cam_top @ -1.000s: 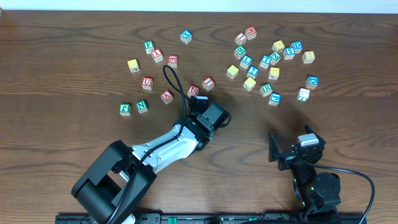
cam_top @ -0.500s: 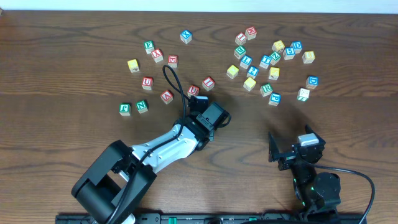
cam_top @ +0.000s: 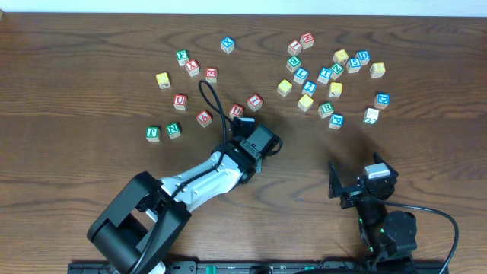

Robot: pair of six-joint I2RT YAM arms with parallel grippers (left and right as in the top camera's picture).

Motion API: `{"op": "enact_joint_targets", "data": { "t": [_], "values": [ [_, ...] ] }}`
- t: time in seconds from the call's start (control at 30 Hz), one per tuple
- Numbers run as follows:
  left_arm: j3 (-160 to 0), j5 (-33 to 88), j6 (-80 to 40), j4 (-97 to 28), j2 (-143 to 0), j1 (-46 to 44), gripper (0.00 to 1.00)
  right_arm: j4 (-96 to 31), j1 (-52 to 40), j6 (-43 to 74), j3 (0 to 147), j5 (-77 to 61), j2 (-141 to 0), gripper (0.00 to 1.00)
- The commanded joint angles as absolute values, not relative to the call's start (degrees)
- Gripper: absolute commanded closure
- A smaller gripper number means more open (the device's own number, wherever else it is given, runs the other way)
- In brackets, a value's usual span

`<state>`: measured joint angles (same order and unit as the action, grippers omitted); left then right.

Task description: Spell out CORL

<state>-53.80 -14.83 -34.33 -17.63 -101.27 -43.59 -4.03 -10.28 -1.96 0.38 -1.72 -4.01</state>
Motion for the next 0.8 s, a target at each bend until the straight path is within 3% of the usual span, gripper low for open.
{"op": "enact_joint_targets", "data": {
  "t": [0.0,0.37,0.5,0.77],
  "values": [
    [-52.73,-11.38,-34.17,-18.37,-102.21,-43.40,0.92,-4.27,-9.74,-1.78,0.32,-1.67,-3.77,0.01],
    [-52.73,-11.14,-34.15,-18.35,-102.21,-43.40,0.91,-4.27,-9.74,-1.78,0.32,-1.67,-3.77,0.01],
    [-52.73,-11.16,-34.15,-18.35,-102.21,-43.40,0.71,-4.27,-9.74,-1.78,0.32,-1.67,-3.77,0.01],
    [-52.73,-11.16,-33.69,-18.31,-102.21,-43.40,0.67,-4.27,-9.74,-1.78,0.32,-1.67,-3.77,0.01]
  ]
}}
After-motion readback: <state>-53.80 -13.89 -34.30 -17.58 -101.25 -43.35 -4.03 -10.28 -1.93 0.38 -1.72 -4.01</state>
